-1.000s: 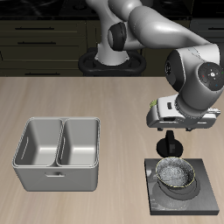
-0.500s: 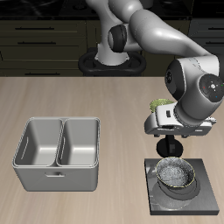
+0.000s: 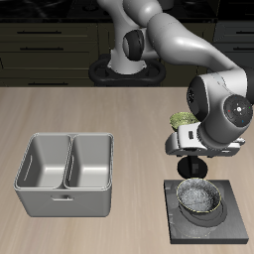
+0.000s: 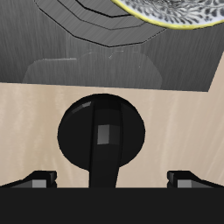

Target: Place the black bowl on the flat stove and turn on the flat stove

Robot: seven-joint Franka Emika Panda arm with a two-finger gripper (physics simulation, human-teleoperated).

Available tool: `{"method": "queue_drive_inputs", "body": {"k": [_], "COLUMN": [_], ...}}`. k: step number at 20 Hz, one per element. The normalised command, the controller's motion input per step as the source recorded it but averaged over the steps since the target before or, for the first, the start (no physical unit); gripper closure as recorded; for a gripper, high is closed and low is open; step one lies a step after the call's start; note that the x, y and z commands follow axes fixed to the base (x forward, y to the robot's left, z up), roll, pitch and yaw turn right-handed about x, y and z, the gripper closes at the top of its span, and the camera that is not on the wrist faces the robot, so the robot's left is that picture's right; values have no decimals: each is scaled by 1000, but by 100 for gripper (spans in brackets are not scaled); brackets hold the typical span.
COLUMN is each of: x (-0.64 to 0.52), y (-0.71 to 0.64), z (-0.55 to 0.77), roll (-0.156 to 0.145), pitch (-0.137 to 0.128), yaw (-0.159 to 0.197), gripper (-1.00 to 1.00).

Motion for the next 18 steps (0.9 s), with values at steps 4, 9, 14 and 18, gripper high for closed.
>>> {"method": "queue_drive_inputs", "body": {"k": [4, 9, 14, 18], "x": [-168, -66, -104, -93], "y": [50, -50, -99, -95], "z": [-273, -209, -41, 62], "roll": [41, 31, 19, 1], "pitch": [85, 69, 14, -7], "yaw": [-59, -58, -51, -30], "gripper": [-100, 100, 100, 100]}}
